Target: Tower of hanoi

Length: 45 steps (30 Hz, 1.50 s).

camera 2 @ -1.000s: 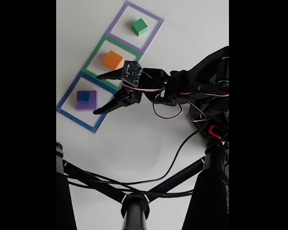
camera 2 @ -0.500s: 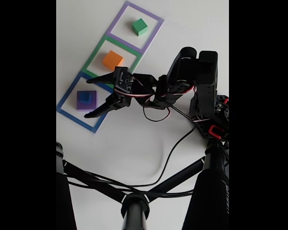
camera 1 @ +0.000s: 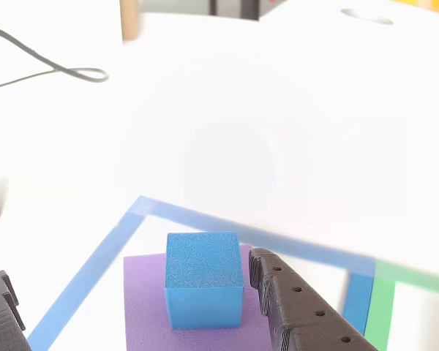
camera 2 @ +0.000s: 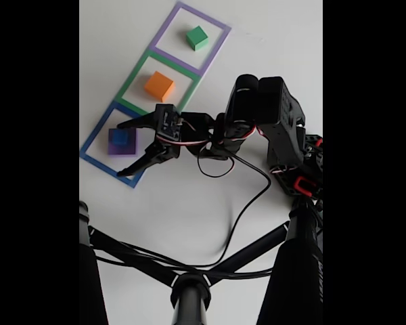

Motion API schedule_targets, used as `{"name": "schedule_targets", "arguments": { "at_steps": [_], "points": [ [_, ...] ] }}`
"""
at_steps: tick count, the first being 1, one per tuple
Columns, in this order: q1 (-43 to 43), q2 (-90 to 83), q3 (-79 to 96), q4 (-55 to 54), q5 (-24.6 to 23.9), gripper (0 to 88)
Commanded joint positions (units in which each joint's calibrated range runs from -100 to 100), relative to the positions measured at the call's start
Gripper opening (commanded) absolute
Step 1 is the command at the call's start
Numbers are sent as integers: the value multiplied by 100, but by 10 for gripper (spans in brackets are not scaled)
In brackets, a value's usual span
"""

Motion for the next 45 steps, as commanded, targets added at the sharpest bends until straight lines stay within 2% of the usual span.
{"name": "schedule_targets", "arguments": {
  "at_steps": [1, 8, 18, 25, 34, 45],
  "points": [
    [-82, 22, -201, -187, 0, 365],
    [-92, 151, -328, -187, 0, 322],
    [-102, 264, -419, -171, 0, 164],
    [-149, 264, -373, -154, 0, 85],
    [-188, 240, -310, -130, 0, 40],
    [-207, -382, -55, 218, 0, 31]
  ]
}}
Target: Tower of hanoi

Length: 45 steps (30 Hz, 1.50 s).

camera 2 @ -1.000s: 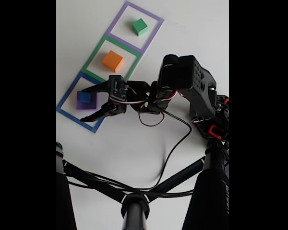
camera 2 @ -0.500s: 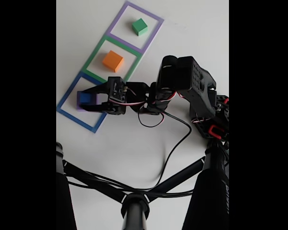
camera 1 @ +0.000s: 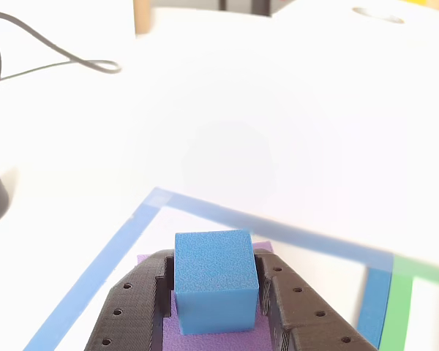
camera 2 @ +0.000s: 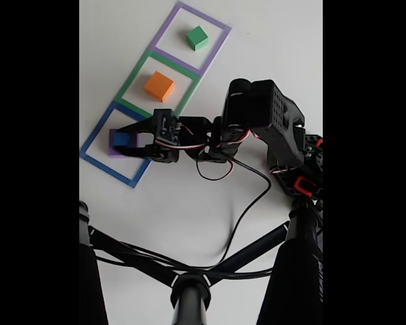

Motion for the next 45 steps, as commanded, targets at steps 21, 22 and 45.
{"name": "schedule_targets", "arguments": {
  "at_steps": [21, 22, 45],
  "points": [
    [290, -5357, -1125, 6704, 0, 29],
    [347, -5551, -1370, 7230, 0, 28],
    [2255, -5874, -7807, 15368, 0, 25]
  ]
}}
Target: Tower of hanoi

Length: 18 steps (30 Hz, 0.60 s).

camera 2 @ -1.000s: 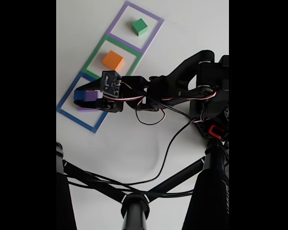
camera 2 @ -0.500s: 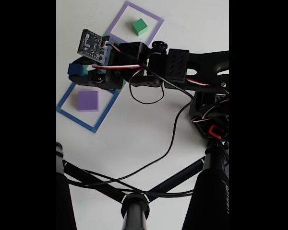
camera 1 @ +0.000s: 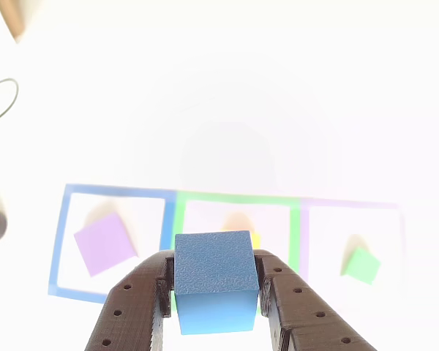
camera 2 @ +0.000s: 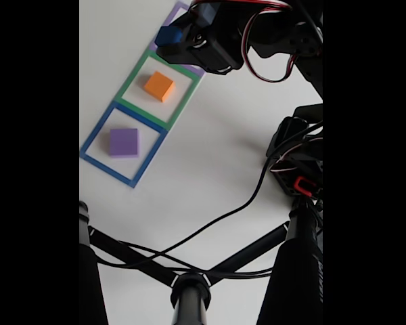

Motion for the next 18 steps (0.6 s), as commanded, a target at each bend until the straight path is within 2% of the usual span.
{"name": "schedule_targets", "arguments": {
  "at_steps": [1, 18],
  "points": [
    [590, -15, -418, 304, 59, 25],
    [2555, -136, -118, 344, 59, 24]
  ]
}}
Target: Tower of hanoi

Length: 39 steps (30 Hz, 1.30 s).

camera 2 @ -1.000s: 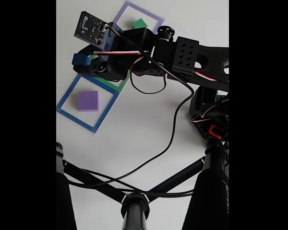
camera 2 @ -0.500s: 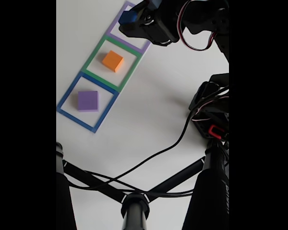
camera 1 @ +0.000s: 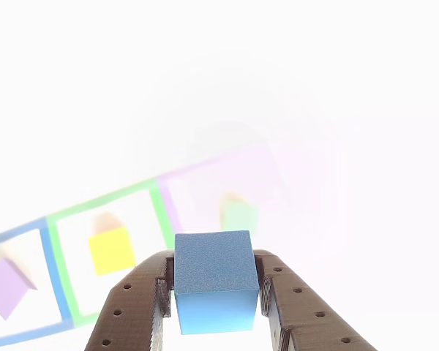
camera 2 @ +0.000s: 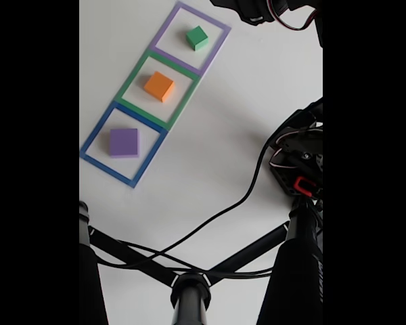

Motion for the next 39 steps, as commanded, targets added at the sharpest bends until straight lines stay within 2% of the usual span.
{"name": "schedule_targets", "arguments": {
  "at_steps": [1, 5, 9, 17, 21, 31, 39],
  "points": [
    [386, -168, 121, -9, 79, 24],
    [511, -435, 694, -317, 79, 24],
    [530, -903, 1839, -1078, 79, 24],
    [827, -1589, 4630, -3523, 79, 25],
    [1019, -1557, 5948, -5102, 79, 25],
    [1057, -305, 8021, -8868, 79, 29],
    [875, 1172, 8312, -10851, 79, 28]
  ]
}}
